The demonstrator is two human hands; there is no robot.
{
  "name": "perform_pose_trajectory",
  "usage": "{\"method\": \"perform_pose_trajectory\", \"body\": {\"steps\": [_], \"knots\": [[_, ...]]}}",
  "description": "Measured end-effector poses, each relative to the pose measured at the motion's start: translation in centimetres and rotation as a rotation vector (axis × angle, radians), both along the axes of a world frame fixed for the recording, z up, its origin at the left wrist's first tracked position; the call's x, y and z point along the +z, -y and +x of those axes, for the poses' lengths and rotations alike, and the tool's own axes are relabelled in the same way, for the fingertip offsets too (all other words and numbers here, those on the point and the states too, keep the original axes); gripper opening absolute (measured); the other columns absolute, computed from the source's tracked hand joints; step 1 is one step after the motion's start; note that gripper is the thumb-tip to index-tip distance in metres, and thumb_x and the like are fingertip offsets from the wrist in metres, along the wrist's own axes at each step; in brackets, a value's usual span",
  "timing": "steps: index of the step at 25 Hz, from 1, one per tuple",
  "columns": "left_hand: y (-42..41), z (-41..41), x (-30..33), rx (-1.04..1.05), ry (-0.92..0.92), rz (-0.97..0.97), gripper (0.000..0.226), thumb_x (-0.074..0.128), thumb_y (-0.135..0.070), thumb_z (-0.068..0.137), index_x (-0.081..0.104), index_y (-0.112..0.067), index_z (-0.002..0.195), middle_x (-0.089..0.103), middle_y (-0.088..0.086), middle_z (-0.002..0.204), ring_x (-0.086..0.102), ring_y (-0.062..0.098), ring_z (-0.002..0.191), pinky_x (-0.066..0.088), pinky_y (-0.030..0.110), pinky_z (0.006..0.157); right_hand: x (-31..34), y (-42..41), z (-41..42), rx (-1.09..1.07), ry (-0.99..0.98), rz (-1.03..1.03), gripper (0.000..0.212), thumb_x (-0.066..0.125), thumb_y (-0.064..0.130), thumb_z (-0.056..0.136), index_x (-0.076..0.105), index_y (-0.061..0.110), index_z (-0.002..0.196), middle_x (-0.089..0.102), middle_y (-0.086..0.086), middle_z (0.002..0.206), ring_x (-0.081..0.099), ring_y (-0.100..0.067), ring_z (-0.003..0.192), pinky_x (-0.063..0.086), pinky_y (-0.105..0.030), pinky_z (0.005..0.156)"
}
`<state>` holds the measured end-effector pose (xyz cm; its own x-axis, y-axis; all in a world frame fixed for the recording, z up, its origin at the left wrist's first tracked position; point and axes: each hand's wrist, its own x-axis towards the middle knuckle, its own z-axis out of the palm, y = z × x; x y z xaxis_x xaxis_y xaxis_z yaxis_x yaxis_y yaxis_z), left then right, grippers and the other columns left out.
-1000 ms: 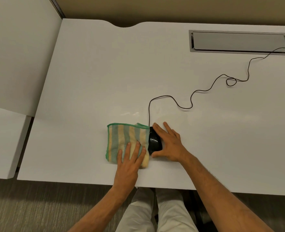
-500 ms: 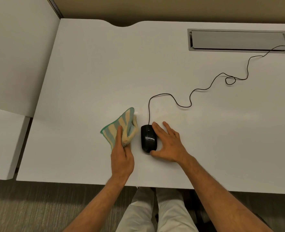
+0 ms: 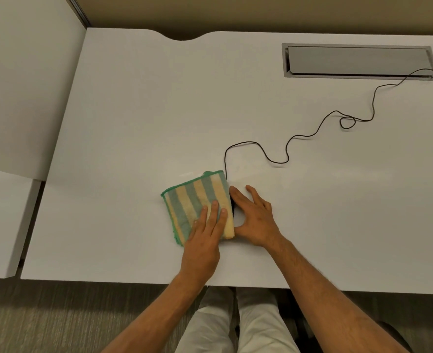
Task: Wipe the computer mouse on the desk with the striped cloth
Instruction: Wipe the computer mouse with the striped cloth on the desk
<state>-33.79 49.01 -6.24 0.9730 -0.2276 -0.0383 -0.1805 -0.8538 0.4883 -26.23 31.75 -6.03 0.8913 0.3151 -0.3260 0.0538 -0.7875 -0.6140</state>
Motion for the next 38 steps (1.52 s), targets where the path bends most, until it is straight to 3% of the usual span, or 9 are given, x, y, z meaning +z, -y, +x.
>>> {"method": "perform_pose_trajectory", "body": {"steps": [5, 10, 12, 14, 17, 20, 24, 30, 38], "knots": [[-2.3, -1.3, -0.4, -0.153, 0.026, 0.079, 0.089, 0.059, 0.013, 0.080, 0.026, -0.016, 0.158, 0.022, 0.007, 0.166, 0.020, 0.032, 0.152, 0.042, 0.058, 0.110, 0.0, 0.0, 0.1, -0.008, -0.005, 0.016, 0.102, 0.062, 0.079, 0.068, 0.016, 0.043, 0.152, 0.019, 0.022, 0.160, -0.002, -0.010, 0.149, 0.012, -0.035, 0.110], [-8.4, 0.7, 0.9, -0.518, 0.114, 0.192, 0.063, 0.040, -0.007, 0.085, 0.053, -0.013, 0.147, 0.041, 0.007, 0.157, 0.043, 0.033, 0.142, 0.049, 0.056, 0.103, 0.0, 0.2, 0.1, -0.025, -0.029, 0.028, 0.114, 0.069, 0.077, 0.058, 0.017, 0.041, 0.152, 0.017, 0.023, 0.159, -0.008, -0.002, 0.146, 0.010, -0.035, 0.111], [-9.7, 2.1, 2.0, -0.350, 0.111, 0.117, 0.061, 0.041, -0.004, 0.085, 0.057, -0.015, 0.143, 0.051, 0.009, 0.150, 0.057, 0.037, 0.129, 0.059, 0.052, 0.089, 0.0, 0.2, 0.0, -0.028, -0.046, 0.025, 0.117, 0.073, 0.071, 0.057, 0.015, 0.040, 0.153, 0.010, 0.030, 0.154, -0.014, 0.004, 0.142, 0.009, -0.036, 0.112], [-9.7, 3.9, 3.1, 0.064, 0.006, -0.056, 0.066, 0.045, 0.000, 0.089, 0.048, -0.025, 0.149, 0.060, 0.012, 0.142, 0.068, 0.042, 0.109, 0.060, 0.041, 0.079, 0.0, 0.3, 0.1, -0.028, -0.057, 0.026, 0.117, 0.075, 0.068, 0.057, 0.014, 0.041, 0.153, 0.001, 0.038, 0.147, -0.020, 0.008, 0.139, 0.007, -0.034, 0.112], [-6.6, 7.2, 4.0, 0.392, -0.088, -0.237, 0.069, 0.049, 0.001, 0.097, 0.035, -0.033, 0.156, 0.058, 0.010, 0.142, 0.064, 0.037, 0.109, 0.049, 0.032, 0.084, 0.0, 0.3, 0.0, -0.045, -0.058, 0.037, 0.118, 0.076, 0.067, 0.056, 0.014, 0.042, 0.153, -0.002, 0.040, 0.143, -0.026, 0.016, 0.133, 0.005, -0.032, 0.109], [-1.8, 8.6, 4.3, 0.161, -0.140, -0.222, 0.066, 0.047, 0.001, 0.100, 0.030, -0.025, 0.158, 0.039, 0.002, 0.160, 0.043, 0.024, 0.141, 0.038, 0.029, 0.108, -0.2, 0.2, 0.0, -0.057, -0.038, 0.048, 0.117, 0.075, 0.070, 0.055, 0.012, 0.046, 0.152, 0.020, 0.028, 0.154, -0.018, 0.014, 0.137, 0.008, -0.031, 0.107], [0.0, 8.3, 2.9, -0.115, -0.251, 0.049, 0.068, 0.046, -0.002, 0.100, 0.023, -0.022, 0.161, 0.015, -0.006, 0.168, 0.009, 0.019, 0.156, 0.018, 0.051, 0.122, -0.6, 0.0, 0.0, -0.090, -0.027, 0.070, 0.114, 0.075, 0.072, 0.055, 0.016, 0.045, 0.150, 0.035, 0.013, 0.155, -0.011, 0.011, 0.140, 0.009, -0.029, 0.107], [-0.8, 8.9, 2.6, -0.143, -0.247, 0.240, 0.078, 0.055, -0.004, 0.095, 0.020, -0.023, 0.161, 0.010, -0.007, 0.170, 0.012, 0.025, 0.155, 0.034, 0.051, 0.116, -0.5, -0.3, 0.0, -0.113, -0.081, 0.020, 0.124, 0.073, 0.077, 0.050, 0.011, 0.043, 0.152, 0.016, 0.001, 0.164, -0.004, -0.006, 0.148, 0.007, -0.029, 0.111], [-1.4, 4.9, 2.4, 0.101, -0.159, -0.198, 0.070, 0.053, 0.018, 0.090, 0.043, -0.015, 0.151, 0.041, 0.005, 0.158, 0.038, 0.031, 0.145, 0.030, 0.038, 0.115, -0.3, -0.3, -0.1, -0.124, -0.039, 0.075, 0.120, 0.077, 0.071, 0.053, 0.011, 0.048, 0.151, 0.026, 0.008, 0.159, -0.013, 0.012, 0.138, 0.006, -0.029, 0.111]]}}
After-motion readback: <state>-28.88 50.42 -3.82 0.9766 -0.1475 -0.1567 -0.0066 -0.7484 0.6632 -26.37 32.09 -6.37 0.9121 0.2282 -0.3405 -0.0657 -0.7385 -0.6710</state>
